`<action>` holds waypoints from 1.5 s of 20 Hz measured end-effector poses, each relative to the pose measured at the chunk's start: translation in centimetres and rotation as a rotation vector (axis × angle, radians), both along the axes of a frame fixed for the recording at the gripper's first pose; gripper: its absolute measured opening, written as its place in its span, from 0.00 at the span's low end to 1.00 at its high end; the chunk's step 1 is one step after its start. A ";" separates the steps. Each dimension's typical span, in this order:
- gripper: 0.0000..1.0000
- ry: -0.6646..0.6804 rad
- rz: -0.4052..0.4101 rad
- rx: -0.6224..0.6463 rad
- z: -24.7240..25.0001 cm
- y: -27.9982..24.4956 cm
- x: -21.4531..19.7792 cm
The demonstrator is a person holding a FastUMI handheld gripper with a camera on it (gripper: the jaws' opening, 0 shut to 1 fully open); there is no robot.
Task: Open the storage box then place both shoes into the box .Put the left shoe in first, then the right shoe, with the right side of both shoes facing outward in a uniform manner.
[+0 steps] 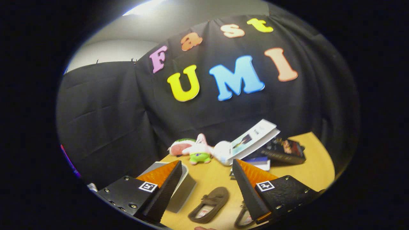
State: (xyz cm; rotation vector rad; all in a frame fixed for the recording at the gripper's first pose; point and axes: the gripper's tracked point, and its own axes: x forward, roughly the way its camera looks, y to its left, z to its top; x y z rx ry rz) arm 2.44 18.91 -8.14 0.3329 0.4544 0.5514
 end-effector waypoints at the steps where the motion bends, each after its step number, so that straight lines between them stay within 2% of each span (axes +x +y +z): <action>1: 0.97 0.059 0.041 0.024 -1.4 1.3 -0.4; 6: 0.97 0.219 0.195 0.073 -6.0 5.9 -1.4; 9: 0.97 0.405 0.268 0.219 -7.7 8.6 -2.3; 13: 0.96 0.586 0.366 0.400 -9.2 10.6 -3.3; 19: 0.94 0.771 0.446 0.552 -11.1 11.9 -3.9; 22: 0.94 0.802 0.472 0.601 -12.0 13.0 -3.9; 23: 0.84 0.806 0.482 0.626 -11.9 13.3 -3.8; 27: 0.84 0.819 0.543 0.664 -11.0 14.1 -4.6; 29: 0.67 0.788 0.510 0.640 -11.9 14.4 -3.7; 30: 0.42 0.793 0.492 0.653 -12.0 14.2 -3.0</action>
